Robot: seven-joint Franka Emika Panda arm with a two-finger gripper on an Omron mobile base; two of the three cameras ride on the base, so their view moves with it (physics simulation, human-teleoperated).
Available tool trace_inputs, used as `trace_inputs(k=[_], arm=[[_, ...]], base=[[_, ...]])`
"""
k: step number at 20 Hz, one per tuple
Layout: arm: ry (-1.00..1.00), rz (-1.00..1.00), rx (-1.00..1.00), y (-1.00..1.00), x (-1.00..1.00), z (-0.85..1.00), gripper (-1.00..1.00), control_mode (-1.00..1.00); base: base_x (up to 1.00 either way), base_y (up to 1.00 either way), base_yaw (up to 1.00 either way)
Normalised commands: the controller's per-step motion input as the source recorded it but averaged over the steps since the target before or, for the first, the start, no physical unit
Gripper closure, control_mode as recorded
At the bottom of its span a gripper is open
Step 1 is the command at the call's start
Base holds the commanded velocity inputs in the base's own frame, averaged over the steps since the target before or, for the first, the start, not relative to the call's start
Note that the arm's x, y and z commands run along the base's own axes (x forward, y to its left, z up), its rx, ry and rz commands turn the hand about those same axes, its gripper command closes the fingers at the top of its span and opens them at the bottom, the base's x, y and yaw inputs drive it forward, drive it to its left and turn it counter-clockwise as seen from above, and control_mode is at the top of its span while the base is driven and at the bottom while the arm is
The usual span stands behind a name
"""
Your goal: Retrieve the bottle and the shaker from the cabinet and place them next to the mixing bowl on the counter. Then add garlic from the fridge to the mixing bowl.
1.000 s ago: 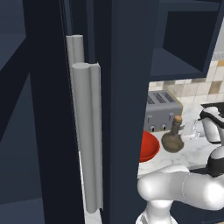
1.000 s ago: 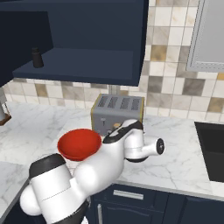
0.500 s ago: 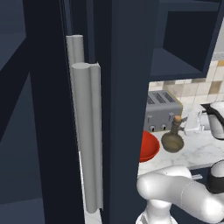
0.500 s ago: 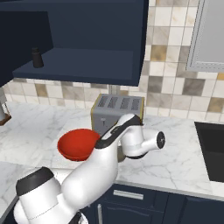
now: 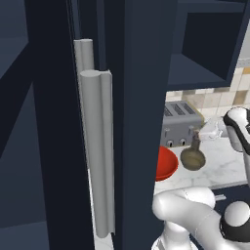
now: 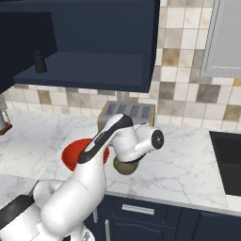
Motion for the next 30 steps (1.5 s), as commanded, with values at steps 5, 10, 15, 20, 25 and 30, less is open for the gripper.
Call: trace_inputs(k=[5, 10, 15, 20, 25, 30], arm=[[0.0, -0.4, 0.0, 0.5, 0.0, 0.43, -1.0, -1.0], [0.0, -0.22, 0.0, 0.39, 0.0, 0.81, -1.0, -1.0], [0.0, -0.05, 0.0, 0.29, -0.13, 0.96, -1.0, -1.0], [0.06, 0.0, 0.0, 0.09, -0.39, 0.51, -1.0, -1.0], [0.19, 0.0, -0.01, -0.01, -0.58, 0.19, -1.0, -1.0], [0.25, 0.0, -0.1, 0.0, -0.48, 0.42, -1.0, -1.0]], base=[[0.0, 0.0, 0.0], [0.0, 0.0, 0.0], [0.0, 0.0, 0.0], [0.0, 0.0, 0.0], [0.0, 0.0, 0.0], [0.0, 0.0, 0.0]])
